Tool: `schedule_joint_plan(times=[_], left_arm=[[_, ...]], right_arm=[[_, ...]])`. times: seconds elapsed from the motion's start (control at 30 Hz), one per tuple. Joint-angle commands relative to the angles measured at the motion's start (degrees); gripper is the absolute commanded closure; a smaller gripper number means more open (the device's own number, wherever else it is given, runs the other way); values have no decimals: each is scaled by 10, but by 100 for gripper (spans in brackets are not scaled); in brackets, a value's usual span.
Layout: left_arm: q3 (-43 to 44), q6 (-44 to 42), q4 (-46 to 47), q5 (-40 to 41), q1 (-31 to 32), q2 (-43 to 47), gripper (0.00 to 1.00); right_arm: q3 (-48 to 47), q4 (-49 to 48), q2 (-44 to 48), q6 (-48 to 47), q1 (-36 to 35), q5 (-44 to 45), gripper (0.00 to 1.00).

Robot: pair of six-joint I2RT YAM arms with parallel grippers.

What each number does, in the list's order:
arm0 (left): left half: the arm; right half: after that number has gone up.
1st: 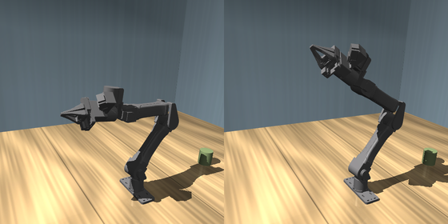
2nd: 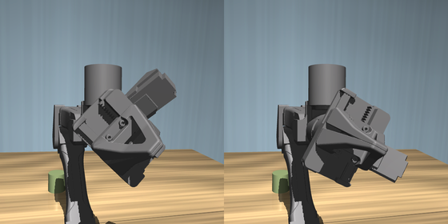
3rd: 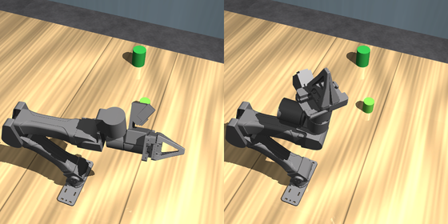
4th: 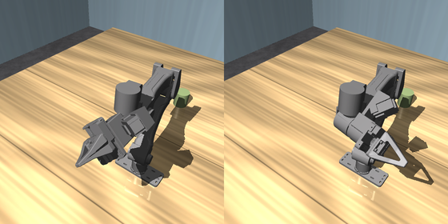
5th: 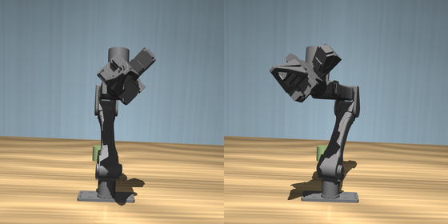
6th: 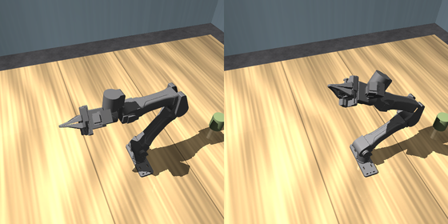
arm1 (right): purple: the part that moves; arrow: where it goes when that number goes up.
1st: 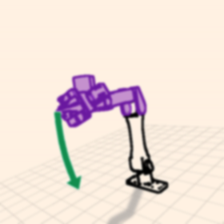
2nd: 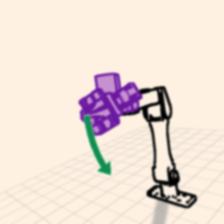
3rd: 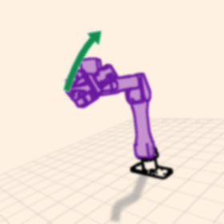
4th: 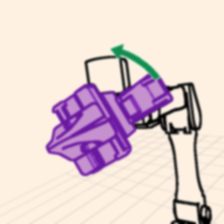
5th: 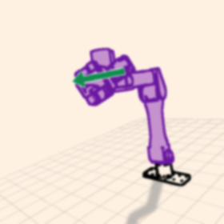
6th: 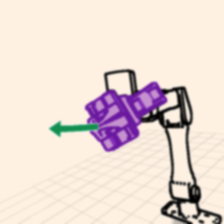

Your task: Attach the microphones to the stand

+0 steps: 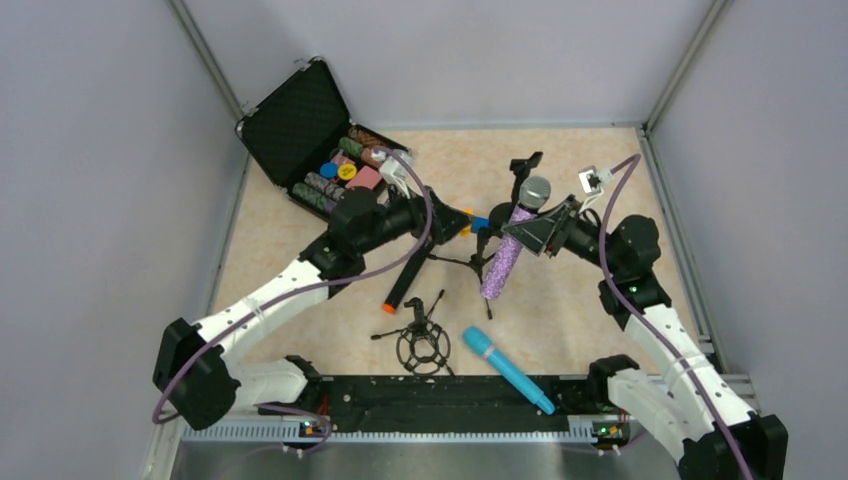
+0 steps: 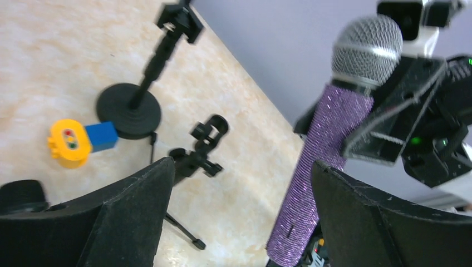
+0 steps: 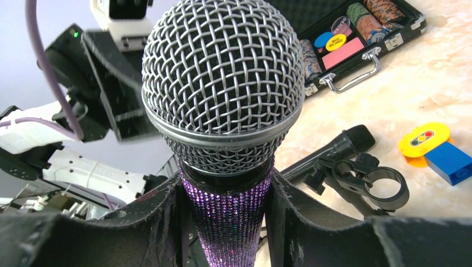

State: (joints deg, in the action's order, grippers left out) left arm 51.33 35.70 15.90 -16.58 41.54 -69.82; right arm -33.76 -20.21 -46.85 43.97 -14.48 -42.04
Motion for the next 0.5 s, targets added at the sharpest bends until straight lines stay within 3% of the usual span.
schedule_joint_plan(times=[0.0,0.2,0.47], left_arm=[[58,7,-65,-64,-75,24,4],[149,-54,-297,-35,-163,0,4],[208,-120,-382,-21,-228,-33,3]], right_arm=[[-44,10,28,-37,-4,14,100],[-55,37,55,-64,-4,26,100],[-91,46,35,-89,-21,21,100]])
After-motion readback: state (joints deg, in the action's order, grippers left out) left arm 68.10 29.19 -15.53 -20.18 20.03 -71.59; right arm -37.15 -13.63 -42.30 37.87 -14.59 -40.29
